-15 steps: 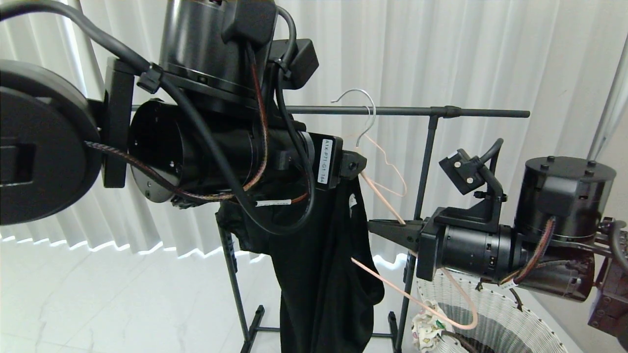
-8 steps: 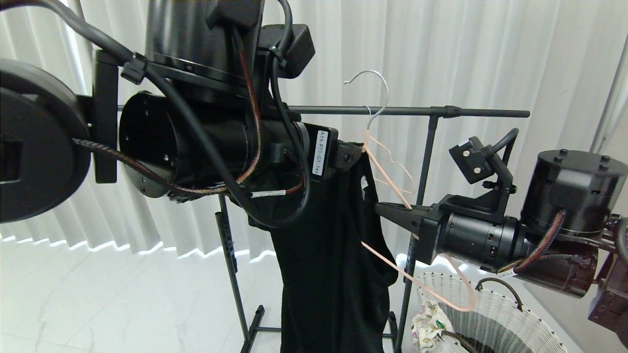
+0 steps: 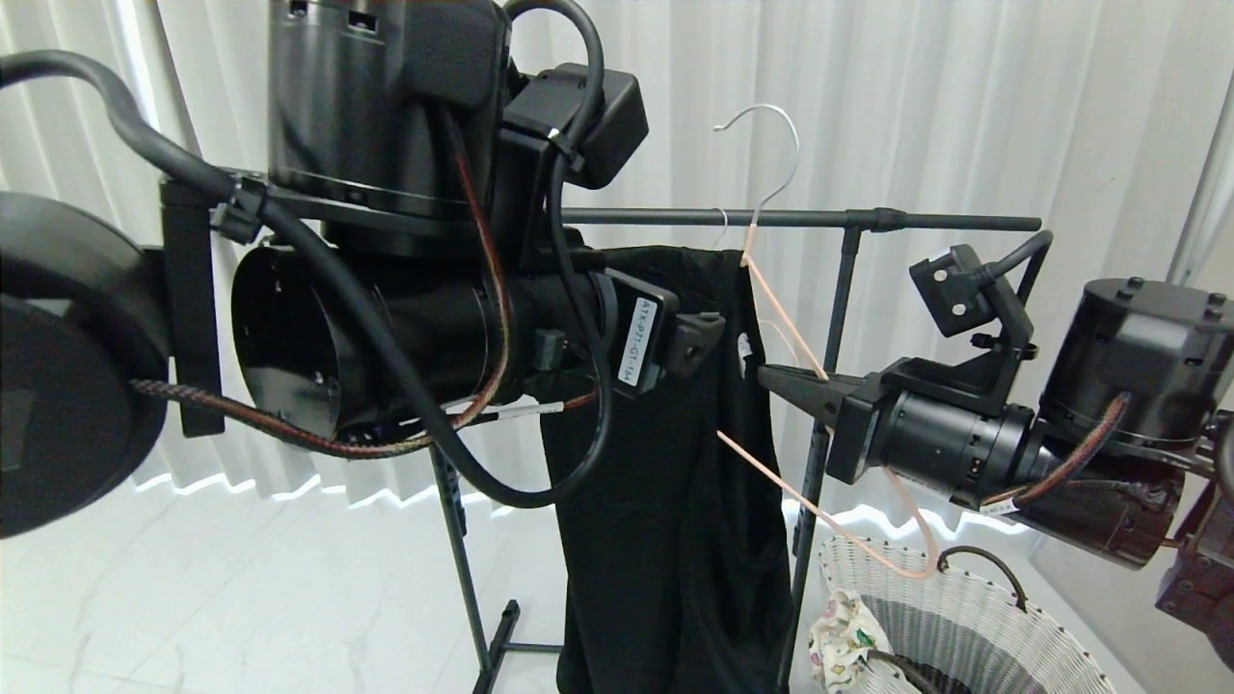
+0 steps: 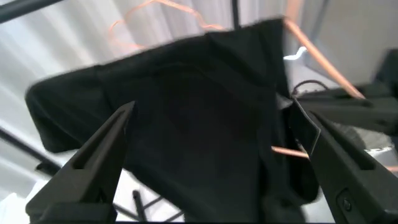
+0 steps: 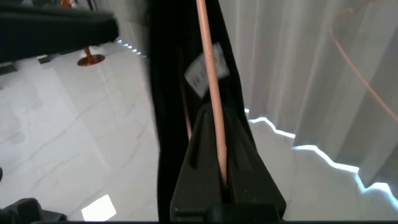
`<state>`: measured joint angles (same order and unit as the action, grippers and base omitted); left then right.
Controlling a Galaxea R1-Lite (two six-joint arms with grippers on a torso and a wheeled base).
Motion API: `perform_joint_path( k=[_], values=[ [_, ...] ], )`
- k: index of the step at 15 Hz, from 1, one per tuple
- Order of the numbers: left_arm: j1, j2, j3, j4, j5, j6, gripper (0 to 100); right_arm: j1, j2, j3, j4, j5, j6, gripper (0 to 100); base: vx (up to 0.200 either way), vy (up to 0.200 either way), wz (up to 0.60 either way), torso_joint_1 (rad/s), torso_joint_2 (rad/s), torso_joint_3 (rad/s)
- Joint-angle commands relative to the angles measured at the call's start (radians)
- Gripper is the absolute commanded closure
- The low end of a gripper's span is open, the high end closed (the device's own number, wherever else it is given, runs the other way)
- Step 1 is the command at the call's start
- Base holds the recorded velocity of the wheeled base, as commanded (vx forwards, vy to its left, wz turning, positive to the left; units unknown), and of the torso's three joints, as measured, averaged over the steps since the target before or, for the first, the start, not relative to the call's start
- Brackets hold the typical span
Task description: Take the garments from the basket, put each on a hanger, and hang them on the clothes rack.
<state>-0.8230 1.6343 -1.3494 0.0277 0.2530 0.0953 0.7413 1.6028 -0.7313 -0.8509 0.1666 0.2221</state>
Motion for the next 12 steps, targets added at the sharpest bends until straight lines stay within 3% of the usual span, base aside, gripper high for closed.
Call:
perform_joint_path(
  k=[1,6,8,10,12],
  values=[
    [-0.019,-0.010,0.035,-0.015,0.000,0.003,0,0.000,-0.006,0.001,-0.001,-0.006,-0.006,100,0.000,0.000,0.00,0.000,0.00,0.000],
    [-0.015,-0.113,0.205,-0.095,-0.024,0.055,0,-0.023,-0.037,0.027,-0.001,0.001,-0.087,100,0.000,0.000,0.00,0.000,0.00,0.000],
    [0.013,-0.197,0.257,-0.095,-0.116,0.096,0,-0.040,-0.076,0.089,-0.001,0.060,-0.115,100,0.000,0.000,0.00,0.000,0.00,0.000],
    [0.025,-0.280,0.346,-0.095,-0.202,0.193,0,-0.059,-0.116,0.170,-0.001,0.123,-0.144,100,0.000,0.000,0.00,0.000,0.00,0.000],
    [0.058,-0.333,0.417,-0.095,-0.337,0.250,0,-0.066,-0.149,0.237,0.001,0.194,-0.179,100,0.000,0.000,0.00,0.000,0.00,0.000]
  ],
)
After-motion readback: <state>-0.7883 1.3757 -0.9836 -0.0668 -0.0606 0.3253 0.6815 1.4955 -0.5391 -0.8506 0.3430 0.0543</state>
